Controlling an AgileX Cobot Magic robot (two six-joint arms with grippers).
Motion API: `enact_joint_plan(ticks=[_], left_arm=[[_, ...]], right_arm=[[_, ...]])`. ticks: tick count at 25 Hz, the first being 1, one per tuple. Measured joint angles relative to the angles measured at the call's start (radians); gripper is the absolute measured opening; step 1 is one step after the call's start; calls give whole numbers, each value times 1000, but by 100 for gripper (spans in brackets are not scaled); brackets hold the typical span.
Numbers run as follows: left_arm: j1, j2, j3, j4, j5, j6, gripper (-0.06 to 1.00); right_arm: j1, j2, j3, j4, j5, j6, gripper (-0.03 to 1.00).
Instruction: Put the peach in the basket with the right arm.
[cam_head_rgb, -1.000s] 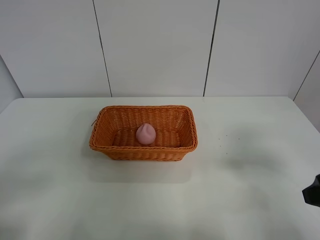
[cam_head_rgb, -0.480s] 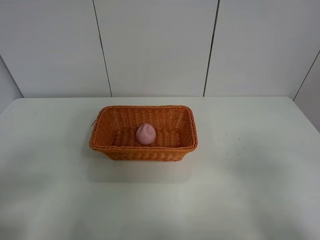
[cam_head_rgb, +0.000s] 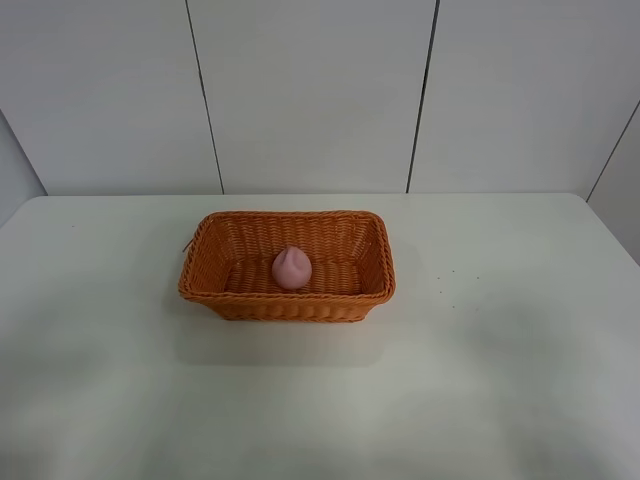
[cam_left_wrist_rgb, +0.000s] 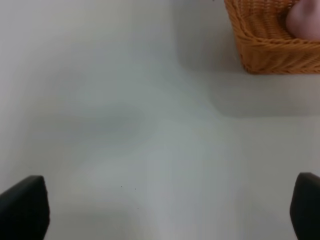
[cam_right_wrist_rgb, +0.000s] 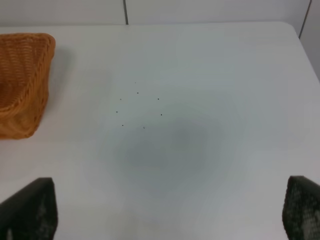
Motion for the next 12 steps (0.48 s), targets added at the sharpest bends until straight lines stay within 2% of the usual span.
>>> enact_joint_plan(ticks=[12], left_arm=[[0,0,0,0,0,0,99]], right_arm=[[0,0,0,0,0,0,70]])
